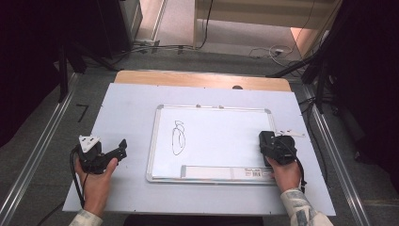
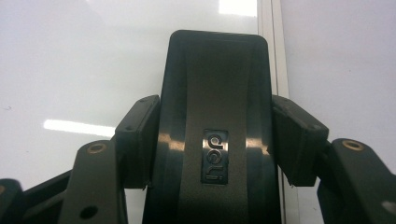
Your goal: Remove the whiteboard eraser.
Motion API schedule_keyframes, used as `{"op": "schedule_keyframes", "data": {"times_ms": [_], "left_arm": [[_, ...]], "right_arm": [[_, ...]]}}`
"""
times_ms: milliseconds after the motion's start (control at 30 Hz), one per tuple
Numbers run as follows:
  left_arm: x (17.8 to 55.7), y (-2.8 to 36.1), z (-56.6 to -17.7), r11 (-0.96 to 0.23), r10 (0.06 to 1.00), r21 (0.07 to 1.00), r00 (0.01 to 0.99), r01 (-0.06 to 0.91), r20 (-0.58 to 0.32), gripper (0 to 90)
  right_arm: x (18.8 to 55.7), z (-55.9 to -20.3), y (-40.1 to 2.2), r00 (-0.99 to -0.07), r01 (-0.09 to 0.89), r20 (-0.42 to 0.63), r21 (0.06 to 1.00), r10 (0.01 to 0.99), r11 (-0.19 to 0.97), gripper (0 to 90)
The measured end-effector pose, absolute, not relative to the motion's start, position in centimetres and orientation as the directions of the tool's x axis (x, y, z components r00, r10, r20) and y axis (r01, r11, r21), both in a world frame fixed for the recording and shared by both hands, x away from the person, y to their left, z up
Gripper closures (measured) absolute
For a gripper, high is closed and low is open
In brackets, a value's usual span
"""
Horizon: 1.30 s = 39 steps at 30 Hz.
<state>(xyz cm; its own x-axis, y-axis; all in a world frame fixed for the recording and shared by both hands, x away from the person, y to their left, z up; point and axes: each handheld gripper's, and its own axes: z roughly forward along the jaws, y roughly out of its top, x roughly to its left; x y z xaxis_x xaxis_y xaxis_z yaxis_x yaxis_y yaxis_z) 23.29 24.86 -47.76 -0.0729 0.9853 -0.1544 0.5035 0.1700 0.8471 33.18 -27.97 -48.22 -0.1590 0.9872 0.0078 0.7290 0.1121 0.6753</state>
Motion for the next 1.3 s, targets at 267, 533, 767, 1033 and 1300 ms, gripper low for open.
{"op": "schedule_keyframes", "data": {"times_ms": [267, 533, 767, 1033, 1300], "left_arm": [[23.3, 24.9, -47.8, 0.173, 0.985, 0.847, -0.077, 0.503, -0.155, 9.0], [23.8, 25.2, -48.1, 0.185, 0.983, 0.839, -0.079, 0.511, -0.168, 9.0], [23.5, 25.1, -47.8, 0.183, 0.983, 0.845, -0.077, 0.502, -0.167, 9.0], [23.4, 24.9, -47.7, 0.174, 0.984, 0.846, -0.073, 0.504, -0.159, 8.9], [23.4, 25.0, -47.8, 0.178, 0.984, 0.845, -0.075, 0.504, -0.162, 9.0]], "right_arm": [[31.9, -46.2, -27.2, -0.197, 0.673, 0.031, 0.731, 0.98, 0.113, 36.7], [31.2, -45.5, -25.4, -0.254, 0.656, 0.031, 0.74, 0.967, 0.149, 36.6], [31.3, -45.8, -25.2, -0.261, 0.661, 0.023, 0.733, 0.965, 0.161, 36.6], [31.3, -45.8, -25.1, -0.264, 0.663, 0.025, 0.731, 0.964, 0.162, 36.6], [31.2, -45.5, -24.5, -0.282, 0.659, 0.035, 0.733, 0.959, 0.167, 36.7]]}}
